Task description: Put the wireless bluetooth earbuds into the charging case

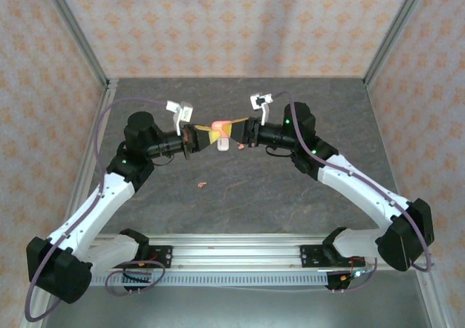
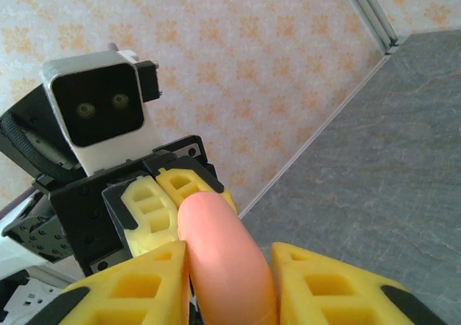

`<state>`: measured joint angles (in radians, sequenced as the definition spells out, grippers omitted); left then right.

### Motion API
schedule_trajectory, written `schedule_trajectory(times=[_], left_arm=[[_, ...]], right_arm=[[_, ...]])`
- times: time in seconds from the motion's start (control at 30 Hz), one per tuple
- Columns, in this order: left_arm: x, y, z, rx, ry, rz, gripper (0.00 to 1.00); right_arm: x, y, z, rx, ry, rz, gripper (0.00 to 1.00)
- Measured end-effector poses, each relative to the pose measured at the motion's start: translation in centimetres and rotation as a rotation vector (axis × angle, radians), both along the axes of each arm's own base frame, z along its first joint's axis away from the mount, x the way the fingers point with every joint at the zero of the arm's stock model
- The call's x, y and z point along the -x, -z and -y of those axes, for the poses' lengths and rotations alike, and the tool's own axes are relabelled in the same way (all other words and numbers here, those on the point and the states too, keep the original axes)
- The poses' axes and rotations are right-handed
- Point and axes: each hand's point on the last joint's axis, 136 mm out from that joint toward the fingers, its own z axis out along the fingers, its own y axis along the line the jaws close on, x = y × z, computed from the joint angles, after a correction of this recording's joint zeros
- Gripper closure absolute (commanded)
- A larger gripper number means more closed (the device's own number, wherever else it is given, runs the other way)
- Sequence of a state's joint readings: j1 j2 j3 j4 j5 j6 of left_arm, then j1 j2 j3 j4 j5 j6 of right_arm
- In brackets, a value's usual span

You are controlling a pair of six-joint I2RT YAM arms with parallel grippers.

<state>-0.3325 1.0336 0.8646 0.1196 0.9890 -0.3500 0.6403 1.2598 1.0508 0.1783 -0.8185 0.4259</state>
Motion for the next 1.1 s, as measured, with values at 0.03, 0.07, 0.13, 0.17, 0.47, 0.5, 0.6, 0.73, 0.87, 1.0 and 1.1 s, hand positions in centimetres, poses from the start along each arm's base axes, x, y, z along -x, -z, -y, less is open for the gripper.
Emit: schedule_trajectory(times=[0.03,0.07,0.13,0.17,0.47,0.5,0.6,0.73,0.87,1.0,1.1], left_arm=[[0.3,0.2,-0.1,-0.013,0.001,0.016,1.0],[0.4,0.4,-0.2,-0.025,0.0,0.027,1.0],[0.8,0.8,-0.3,-0.047,0.005,0.052,1.0],[1.0,1.0,-0.3,-0.054,0.008,0.062,1.0],[2.2,1.5,-1.0,-0.11,-0.016,0.166,1.0],[2.2,1.6,-1.1,-0.117,-0.022,0.174,1.0],[2.2,1.9,-1.6,-0.139,-0.053,0.196,1.0],[2.2,2.5,-2.4,-0.17,-0.106,0.211,1.0],[2.2,3.1,-3.3,-0.203,-0.157,0.221,1.0],[2.4,3.3,-4.5,-0.243,-0.223,0.233,1.0],[2.9,2.9,-5.5,-0.264,-0.271,0.259,1.0]], right_arm=[[0.0,0.1,0.0,0.01,0.003,-0.005,0.6],[-0.1,0.2,0.1,0.017,0.006,-0.009,0.59],[-0.3,0.3,0.1,0.035,0.019,-0.015,0.58],[-0.5,0.4,0.2,0.044,0.026,-0.016,0.57],[-0.8,1.8,0.6,0.112,0.054,-0.058,0.55],[-0.8,1.9,0.6,0.116,0.054,-0.063,0.55],[-0.8,2.0,0.7,0.133,0.059,-0.077,0.54],[-0.7,1.4,0.9,0.138,0.064,-0.077,0.52],[-0.8,1.0,1.4,0.146,0.093,-0.079,0.52],[-2.2,1.6,2.5,0.194,0.205,-0.104,0.5],[-3.3,3.1,3.5,0.237,0.296,-0.159,0.5]])
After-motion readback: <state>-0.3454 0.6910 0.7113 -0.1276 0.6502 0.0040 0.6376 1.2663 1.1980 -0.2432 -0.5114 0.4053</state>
